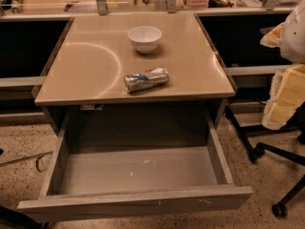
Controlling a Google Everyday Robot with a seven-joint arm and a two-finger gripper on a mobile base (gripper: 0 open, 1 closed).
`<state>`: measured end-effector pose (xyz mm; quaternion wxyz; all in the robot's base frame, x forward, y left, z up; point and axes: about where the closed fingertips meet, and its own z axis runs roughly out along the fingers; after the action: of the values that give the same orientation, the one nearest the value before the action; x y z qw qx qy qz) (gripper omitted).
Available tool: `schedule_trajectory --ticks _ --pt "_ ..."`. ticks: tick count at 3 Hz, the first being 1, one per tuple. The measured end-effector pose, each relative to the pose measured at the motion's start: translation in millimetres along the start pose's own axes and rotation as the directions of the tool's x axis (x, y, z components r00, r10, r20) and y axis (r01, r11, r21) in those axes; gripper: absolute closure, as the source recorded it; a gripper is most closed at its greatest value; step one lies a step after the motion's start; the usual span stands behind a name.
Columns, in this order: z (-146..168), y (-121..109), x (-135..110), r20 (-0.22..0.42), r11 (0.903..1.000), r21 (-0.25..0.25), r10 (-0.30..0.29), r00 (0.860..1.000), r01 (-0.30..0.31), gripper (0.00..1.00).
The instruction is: Place redbull can into top drawer
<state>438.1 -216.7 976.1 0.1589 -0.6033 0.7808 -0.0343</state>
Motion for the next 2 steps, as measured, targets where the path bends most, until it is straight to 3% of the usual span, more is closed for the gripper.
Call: schedule_trajectory --ticks 2 --pt "5.0 -6.7 -2.2 0.025 1.0 0.003 -0.004 1.0 0.004 0.0"
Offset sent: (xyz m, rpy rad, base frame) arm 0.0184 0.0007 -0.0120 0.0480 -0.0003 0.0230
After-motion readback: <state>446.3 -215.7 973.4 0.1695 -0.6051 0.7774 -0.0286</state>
